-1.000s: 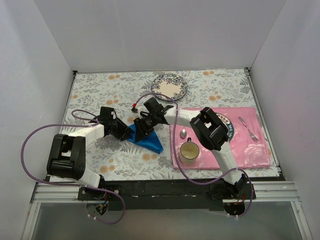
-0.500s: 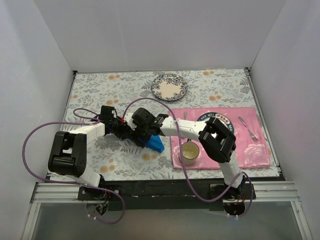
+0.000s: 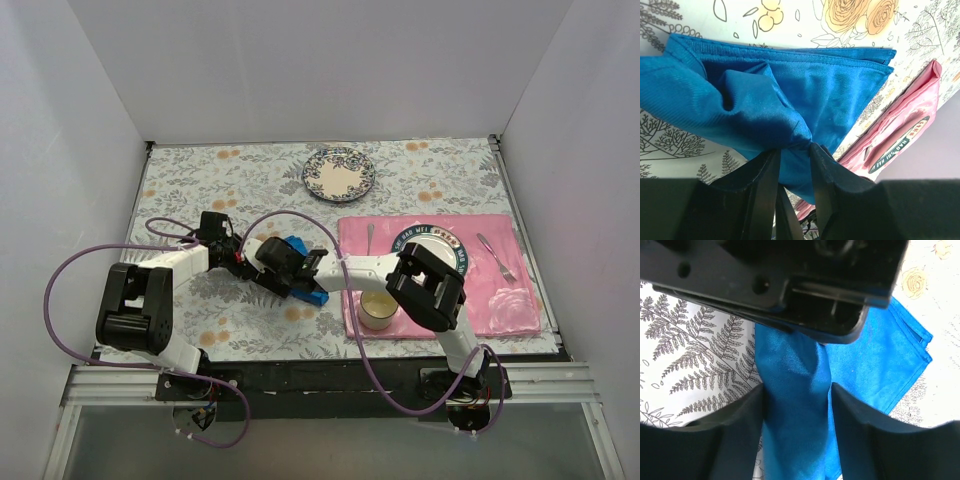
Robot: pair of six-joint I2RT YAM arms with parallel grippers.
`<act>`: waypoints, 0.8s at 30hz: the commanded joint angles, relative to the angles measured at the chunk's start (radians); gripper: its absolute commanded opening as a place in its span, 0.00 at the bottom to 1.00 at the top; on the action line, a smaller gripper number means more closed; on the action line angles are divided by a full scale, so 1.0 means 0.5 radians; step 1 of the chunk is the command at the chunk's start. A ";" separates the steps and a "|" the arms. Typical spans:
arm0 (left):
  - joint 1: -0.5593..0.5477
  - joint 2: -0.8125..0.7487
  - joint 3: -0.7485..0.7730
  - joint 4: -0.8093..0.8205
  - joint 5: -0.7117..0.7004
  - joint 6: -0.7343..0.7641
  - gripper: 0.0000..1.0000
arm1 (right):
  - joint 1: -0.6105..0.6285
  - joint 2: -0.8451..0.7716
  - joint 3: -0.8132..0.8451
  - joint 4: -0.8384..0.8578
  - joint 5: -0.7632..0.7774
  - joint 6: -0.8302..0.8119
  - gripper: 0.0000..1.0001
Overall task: Fold the napkin, place the utensils inside, and roll it up
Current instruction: Roll the napkin with the utensil
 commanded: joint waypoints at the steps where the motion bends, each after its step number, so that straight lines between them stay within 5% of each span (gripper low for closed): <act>1: 0.029 -0.061 -0.019 -0.173 -0.086 0.066 0.31 | -0.014 0.093 -0.088 0.042 0.127 0.023 0.49; 6: 0.056 -0.242 0.048 -0.323 -0.238 0.179 0.35 | -0.060 0.105 -0.051 -0.012 -0.075 0.139 0.28; 11: 0.096 -0.447 0.144 -0.489 -0.429 0.305 0.42 | -0.225 0.117 0.022 -0.068 -0.741 0.324 0.03; 19: 0.105 -0.650 0.178 -0.661 -0.451 0.284 0.56 | -0.532 0.326 0.158 0.002 -1.792 0.845 0.01; 24: 0.099 -0.561 0.055 -0.496 -0.138 0.189 0.60 | -0.627 0.461 0.148 0.260 -2.171 1.271 0.01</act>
